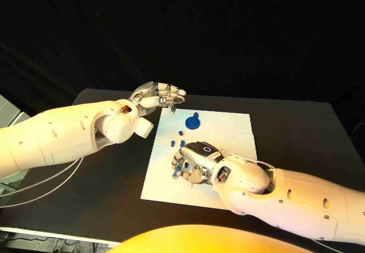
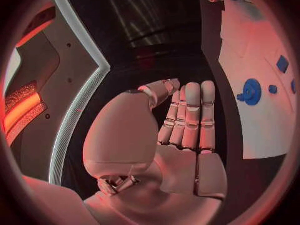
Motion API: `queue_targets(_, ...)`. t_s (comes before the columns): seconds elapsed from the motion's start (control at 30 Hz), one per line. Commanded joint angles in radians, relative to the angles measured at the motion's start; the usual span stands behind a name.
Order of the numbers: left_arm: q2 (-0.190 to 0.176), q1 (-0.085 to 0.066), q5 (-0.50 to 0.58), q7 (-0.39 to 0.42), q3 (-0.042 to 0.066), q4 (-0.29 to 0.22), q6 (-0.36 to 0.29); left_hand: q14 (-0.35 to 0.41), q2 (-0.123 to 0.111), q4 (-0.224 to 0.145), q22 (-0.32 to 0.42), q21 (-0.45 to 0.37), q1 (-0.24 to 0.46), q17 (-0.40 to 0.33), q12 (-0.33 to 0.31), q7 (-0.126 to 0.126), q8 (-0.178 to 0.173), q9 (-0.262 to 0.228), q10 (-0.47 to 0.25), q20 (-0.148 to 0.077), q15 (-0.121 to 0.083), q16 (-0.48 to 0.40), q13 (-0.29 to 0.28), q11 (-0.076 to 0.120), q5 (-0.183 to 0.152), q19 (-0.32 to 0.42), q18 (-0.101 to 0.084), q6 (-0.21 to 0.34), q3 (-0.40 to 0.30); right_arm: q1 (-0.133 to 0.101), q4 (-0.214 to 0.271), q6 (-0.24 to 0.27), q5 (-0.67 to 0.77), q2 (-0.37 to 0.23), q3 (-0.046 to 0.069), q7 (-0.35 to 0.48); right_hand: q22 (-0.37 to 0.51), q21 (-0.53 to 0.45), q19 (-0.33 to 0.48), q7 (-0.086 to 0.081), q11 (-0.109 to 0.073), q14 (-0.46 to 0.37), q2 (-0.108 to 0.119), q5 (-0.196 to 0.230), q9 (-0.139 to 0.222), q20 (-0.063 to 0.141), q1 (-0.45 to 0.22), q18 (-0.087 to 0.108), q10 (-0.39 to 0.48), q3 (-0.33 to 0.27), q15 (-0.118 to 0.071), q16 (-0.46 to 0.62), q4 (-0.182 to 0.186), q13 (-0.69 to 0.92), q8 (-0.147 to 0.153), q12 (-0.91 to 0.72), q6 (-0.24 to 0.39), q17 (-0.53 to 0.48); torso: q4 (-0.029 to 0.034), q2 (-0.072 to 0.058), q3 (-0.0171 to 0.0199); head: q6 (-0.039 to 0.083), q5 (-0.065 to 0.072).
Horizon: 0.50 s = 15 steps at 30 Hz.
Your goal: Assemble the parts on the task board
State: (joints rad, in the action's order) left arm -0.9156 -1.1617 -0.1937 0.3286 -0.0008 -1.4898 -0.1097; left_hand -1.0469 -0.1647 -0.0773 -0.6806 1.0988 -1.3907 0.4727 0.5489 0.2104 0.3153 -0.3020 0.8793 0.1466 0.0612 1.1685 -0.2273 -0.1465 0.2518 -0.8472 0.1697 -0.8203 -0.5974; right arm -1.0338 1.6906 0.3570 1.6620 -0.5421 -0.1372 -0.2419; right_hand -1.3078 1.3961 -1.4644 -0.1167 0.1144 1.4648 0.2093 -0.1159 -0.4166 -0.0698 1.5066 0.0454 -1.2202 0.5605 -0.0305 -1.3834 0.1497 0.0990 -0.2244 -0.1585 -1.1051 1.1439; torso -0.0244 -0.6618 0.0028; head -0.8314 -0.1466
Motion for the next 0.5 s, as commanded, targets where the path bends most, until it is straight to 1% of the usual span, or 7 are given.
queue_targets(0.03,0.000,-0.001,-0.002,0.008,0.001,-0.003,0.014,0.003,0.006,-0.004,0.002,-0.005,0.006,0.001,0.003,0.008,-0.002,0.000,-0.008,0.007,0.001,0.004,0.001,0.002,0.005,-0.003,0.017,0.009,-0.004,0.002,-0.002,-0.015,0.006,0.001,0.000,0.013,-0.198,-0.002,-0.063,-0.002,-0.073,0.030,-0.008,-0.006,-0.001,0.007,-0.002,-0.012,-0.083,0.038,-0.006,0.001,-0.042,0.050,-0.007,-0.007,-0.002,-0.002,-0.0001,0.000,-0.0003,-0.001,0.000)
queue_targets(0.23,0.000,-0.001,-0.002,0.007,0.001,-0.003,0.015,0.003,0.006,-0.004,0.002,-0.005,0.006,0.001,0.003,0.008,-0.002,0.000,-0.008,0.007,0.001,0.004,0.001,0.002,0.005,-0.003,0.017,0.009,-0.004,0.005,-0.006,-0.023,0.006,0.003,-0.001,0.013,-0.198,-0.002,-0.063,-0.002,-0.073,0.030,-0.008,-0.006,-0.001,0.007,-0.002,-0.012,-0.083,0.038,-0.006,0.001,-0.042,0.050,-0.007,-0.007,-0.002,-0.002,0.0001,0.001,-0.0009,-0.002,-0.001)
queue_targets(0.5,-0.002,-0.001,-0.002,0.006,0.001,-0.003,0.015,0.004,0.007,-0.004,0.002,-0.005,0.007,0.001,0.006,0.008,-0.001,-0.001,-0.010,0.007,0.001,0.004,0.001,0.001,0.005,-0.003,0.017,0.010,-0.004,0.007,-0.013,-0.047,0.007,0.007,-0.004,0.008,-0.197,-0.003,-0.063,-0.002,-0.073,0.030,-0.008,-0.008,-0.002,0.007,-0.005,-0.011,-0.083,0.041,-0.006,0.001,-0.045,0.052,-0.007,-0.006,-0.001,-0.001,-0.0003,0.000,-0.0010,-0.004,-0.001)
